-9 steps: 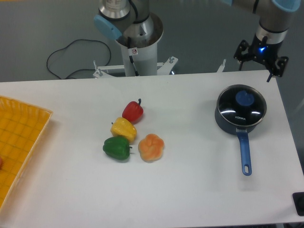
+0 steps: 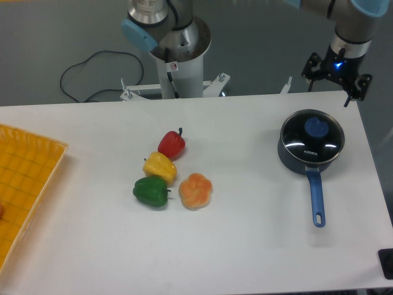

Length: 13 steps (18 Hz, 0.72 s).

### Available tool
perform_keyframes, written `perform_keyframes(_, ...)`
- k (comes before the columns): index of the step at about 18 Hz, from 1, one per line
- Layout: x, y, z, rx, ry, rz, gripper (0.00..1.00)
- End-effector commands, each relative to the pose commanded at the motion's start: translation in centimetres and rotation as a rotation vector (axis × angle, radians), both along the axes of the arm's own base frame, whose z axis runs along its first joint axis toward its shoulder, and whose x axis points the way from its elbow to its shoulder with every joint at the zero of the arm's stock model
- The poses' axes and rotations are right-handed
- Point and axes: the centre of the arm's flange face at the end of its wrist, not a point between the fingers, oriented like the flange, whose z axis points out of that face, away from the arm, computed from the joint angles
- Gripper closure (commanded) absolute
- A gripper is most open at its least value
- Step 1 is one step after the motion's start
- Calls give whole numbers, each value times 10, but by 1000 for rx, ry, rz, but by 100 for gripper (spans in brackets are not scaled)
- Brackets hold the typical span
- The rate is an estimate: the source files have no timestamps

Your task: Open the lid

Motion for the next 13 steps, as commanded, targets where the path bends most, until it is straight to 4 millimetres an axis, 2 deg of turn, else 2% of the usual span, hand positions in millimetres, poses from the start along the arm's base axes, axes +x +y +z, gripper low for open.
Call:
perform_keyframes(6,9,-6,-12,4,-24,17,0)
perform_keyframes(9,11,-6,-14,8,-28,111,0)
perform_keyframes(13,15,1,-15,7,-29,107,0)
